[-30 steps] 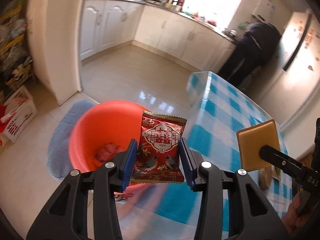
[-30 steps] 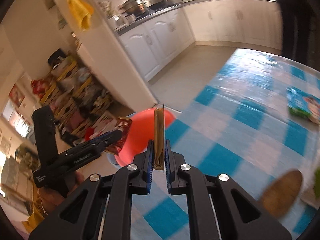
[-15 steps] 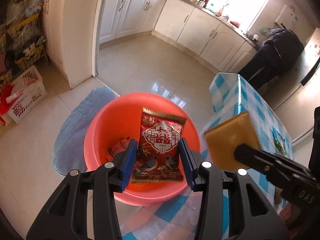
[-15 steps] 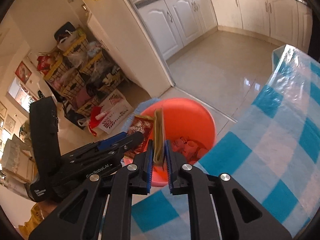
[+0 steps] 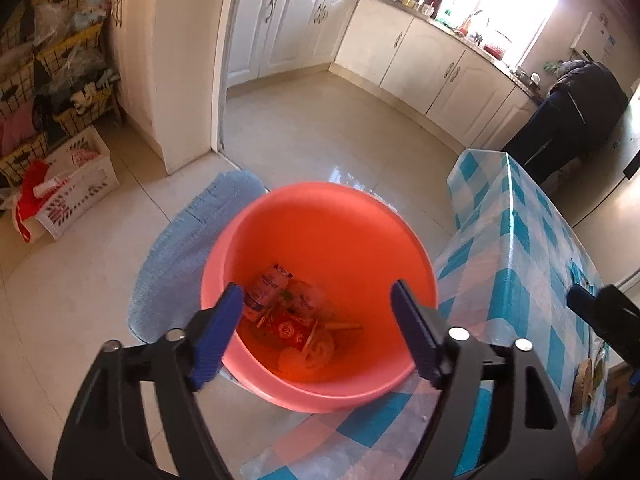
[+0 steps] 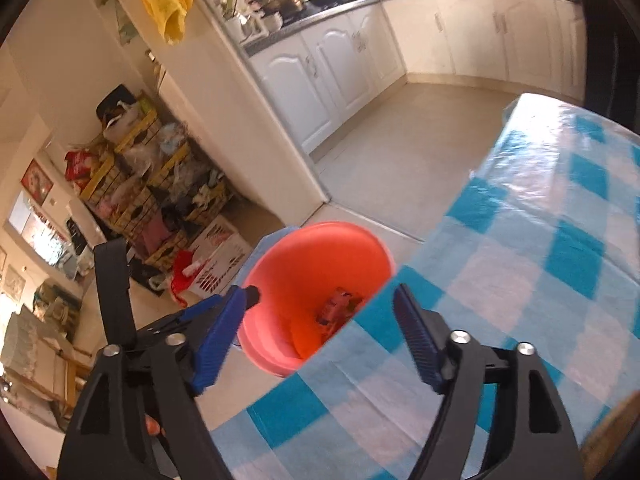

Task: Collect trash
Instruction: 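Return both tools to the table, then grasp the brown disc with the left tool while the right tool grasps the white-green snack bag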

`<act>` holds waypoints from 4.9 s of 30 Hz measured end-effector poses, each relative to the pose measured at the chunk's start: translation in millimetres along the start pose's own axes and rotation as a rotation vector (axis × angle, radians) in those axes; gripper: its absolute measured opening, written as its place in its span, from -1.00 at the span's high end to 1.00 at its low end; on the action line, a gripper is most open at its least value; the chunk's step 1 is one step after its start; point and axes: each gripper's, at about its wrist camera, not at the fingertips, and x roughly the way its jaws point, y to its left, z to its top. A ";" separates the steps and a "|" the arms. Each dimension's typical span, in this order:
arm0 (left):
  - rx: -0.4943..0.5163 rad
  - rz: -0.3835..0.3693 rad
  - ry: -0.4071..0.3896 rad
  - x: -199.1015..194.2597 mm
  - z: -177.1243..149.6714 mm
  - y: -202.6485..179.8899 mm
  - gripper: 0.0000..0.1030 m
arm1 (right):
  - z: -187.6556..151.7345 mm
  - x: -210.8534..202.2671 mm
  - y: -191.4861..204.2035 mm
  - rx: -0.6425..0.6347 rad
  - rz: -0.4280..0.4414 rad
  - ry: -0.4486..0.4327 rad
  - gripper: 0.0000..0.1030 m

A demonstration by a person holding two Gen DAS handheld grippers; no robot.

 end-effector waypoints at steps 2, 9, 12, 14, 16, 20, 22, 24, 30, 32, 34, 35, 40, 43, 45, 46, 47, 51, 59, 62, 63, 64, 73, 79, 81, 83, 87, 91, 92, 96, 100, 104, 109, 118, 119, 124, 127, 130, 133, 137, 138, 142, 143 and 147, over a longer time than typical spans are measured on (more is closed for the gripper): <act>0.018 0.003 -0.013 -6.8 -1.2 -2.3 -0.58 | -3.8 -12.8 -3.9 0.003 -0.018 -0.021 -0.58; 0.095 -0.040 -0.039 -33.3 -7.3 -28.1 -0.61 | -28.9 -62.1 -15.9 0.020 -0.119 -0.105 -0.60; 0.126 -0.061 -0.046 -43.3 -11.3 -40.7 -0.62 | -43.6 -83.1 -22.3 0.019 -0.181 -0.137 -0.60; 0.150 -0.079 -0.046 -49.1 -14.9 -50.4 -0.62 | -54.9 -97.3 -28.8 0.027 -0.218 -0.156 -0.61; 0.171 -0.091 -0.050 -53.7 -17.9 -59.8 -0.63 | -63.4 -107.7 -34.3 0.038 -0.241 -0.166 -0.62; 0.224 -0.131 -0.051 -65.3 -27.4 -83.0 -0.63 | -83.7 -132.4 -51.2 0.079 -0.286 -0.190 -0.62; 0.260 -0.150 -0.053 -71.8 -34.6 -96.4 -0.63 | -92.8 -143.5 -59.8 0.105 -0.304 -0.203 -0.62; 0.293 -0.168 -0.053 -77.2 -41.7 -107.7 -0.63 | -101.4 -156.2 -68.4 0.133 -0.323 -0.217 -0.62; 0.414 -0.226 -0.040 -90.4 -70.6 -146.8 -0.63 | -126.8 -197.4 -100.8 0.222 -0.389 -0.263 -0.71; 0.465 -0.240 -0.037 -93.4 -80.2 -161.0 -0.63 | -136.5 -210.1 -112.4 0.255 -0.403 -0.282 -0.71; 0.512 -0.257 -0.033 -97.1 -91.6 -174.6 -0.63 | -143.2 -218.4 -123.6 0.281 -0.417 -0.285 -0.71; 0.541 -0.272 -0.024 -98.5 -99.2 -183.5 -0.63 | -148.3 -223.9 -131.0 0.300 -0.429 -0.290 -0.71; 0.676 -0.307 0.012 -97.4 -131.3 -225.3 -0.63 | -161.7 -239.3 -158.9 0.358 -0.456 -0.302 -0.71; 0.727 -0.324 0.037 -92.6 -146.7 -246.1 -0.63 | -166.3 -240.4 -175.9 0.384 -0.452 -0.279 -0.72; 0.753 -0.335 0.048 -87.6 -153.5 -257.2 -0.63 | -168.3 -239.3 -185.3 0.389 -0.448 -0.261 -0.72; 0.774 -0.333 0.055 -84.3 -157.8 -265.0 -0.63 | -168.4 -237.8 -186.9 0.386 -0.440 -0.251 -0.72; 0.791 -0.329 0.059 -81.9 -160.9 -270.3 -0.63 | -167.3 -234.9 -191.2 0.382 -0.434 -0.234 -0.72; 0.814 -0.328 0.065 -71.2 -165.1 -289.8 -0.63 | -158.9 -225.8 -205.3 0.380 -0.412 -0.202 -0.72; 0.830 -0.301 0.092 -47.5 -162.2 -313.8 -0.63 | -121.6 -198.5 -220.5 0.311 -0.395 -0.137 -0.72; 0.835 -0.296 0.099 -41.5 -161.3 -318.8 -0.63 | -109.3 -189.1 -225.3 0.289 -0.381 -0.126 -0.72; 0.836 -0.297 0.100 -39.9 -161.0 -319.8 -0.63 | -105.5 -185.5 -226.4 0.278 -0.385 -0.119 -0.72; 0.837 -0.298 0.100 -38.0 -161.0 -321.9 -0.63 | -102.1 -182.1 -227.8 0.270 -0.388 -0.111 -0.72; 0.826 -0.309 0.126 -25.6 -159.7 -323.0 -0.39 | -90.4 -168.7 -238.7 0.239 -0.389 -0.080 -0.72; 0.834 -0.315 0.121 -23.8 -162.3 -325.0 -0.34 | -90.8 -164.3 -237.4 0.217 -0.408 -0.072 -0.72; 0.832 -0.319 0.120 -24.0 -162.4 -325.4 -0.31 | -91.3 -162.9 -236.5 0.211 -0.417 -0.070 -0.72; 0.831 -0.324 0.116 -24.2 -162.8 -325.5 -0.30 | -91.3 -162.2 -235.4 0.205 -0.426 -0.072 -0.72; 0.831 -0.328 0.108 -25.3 -163.8 -325.8 -0.25 | -92.0 -160.9 -233.7 0.192 -0.454 -0.075 -0.60; 0.825 -0.329 0.100 -25.7 -164.4 -324.9 -0.24 | -93.7 -162.6 -235.9 0.195 -0.471 -0.074 -0.41; 0.824 -0.329 0.099 -25.9 -164.6 -324.6 -0.24 | -94.1 -163.5 -237.1 0.197 -0.472 -0.077 -0.37; 0.812 -0.331 0.096 -26.0 -164.2 -323.5 -0.23 | -97.4 -166.7 -240.9 0.214 -0.494 -0.082 0.06; 0.783 -0.344 0.102 -25.6 -160.9 -320.4 -0.23 | -99.9 -173.1 -247.0 0.255 -0.486 -0.105 0.33; 0.766 -0.348 0.105 -25.6 -157.7 -318.0 -0.23 | -105.5 -182.1 -254.7 0.304 -0.470 -0.133 0.49; 0.721 -0.354 0.118 -25.0 -150.3 -311.0 -0.23 | -112.4 -194.5 -258.2 0.347 -0.466 -0.159 0.61; 0.668 -0.348 0.105 -28.4 -136.7 -296.5 -0.23 | -124.8 -214.4 -256.9 0.388 -0.465 -0.173 0.68; 0.665 -0.347 0.104 -28.6 -135.8 -295.3 -0.23 | -126.3 -217.6 -260.4 0.422 -0.470 -0.181 0.66; 0.658 -0.347 0.097 -32.3 -134.2 -289.9 -0.23 | -122.5 -221.6 -281.7 0.559 -0.390 -0.227 -0.42; 0.654 -0.346 0.093 -34.3 -133.6 -288.8 -0.23 | -109.9 -217.6 -278.8 0.539 -0.388 -0.255 -0.42; 0.653 -0.347 0.092 -33.7 -132.6 -289.4 -0.23 | -95.9 -204.0 -276.1 0.511 -0.411 -0.237 -0.36; 0.647 -0.345 0.092 -34.4 -131.5 -287.0 -0.23 | -89.5 -190.2 -276.5 0.496 -0.458 -0.213 -0.29; 0.642 -0.342 0.093 -34.0 -130.0 -284.3 -0.23 | -85.6 -170.0 -273.5 0.440 -0.518 -0.184 0.03; 0.639 -0.342 0.094 -33.9 -129.5 -283.3 -0.23 | -85.8 -167.5 -272.6 0.421 -0.522 -0.186 0.03; 0.630 -0.342 0.094 -33.4 -125.8 -279.7 -0.23 | -90.0 -168.7 -272.0 0.403 -0.529 -0.202 0.10; 0.626 -0.342 0.094 -33.1 -124.9 -278.7 -0.23 | -91.5 -170.0 -271.7 0.402 -0.526 -0.201 0.11; 0.613 -0.342 0.089 -33.2 -120.7 -274.2 -0.23 | -96.4 -176.5 -271.3 0.405 -0.524 -0.210 0.18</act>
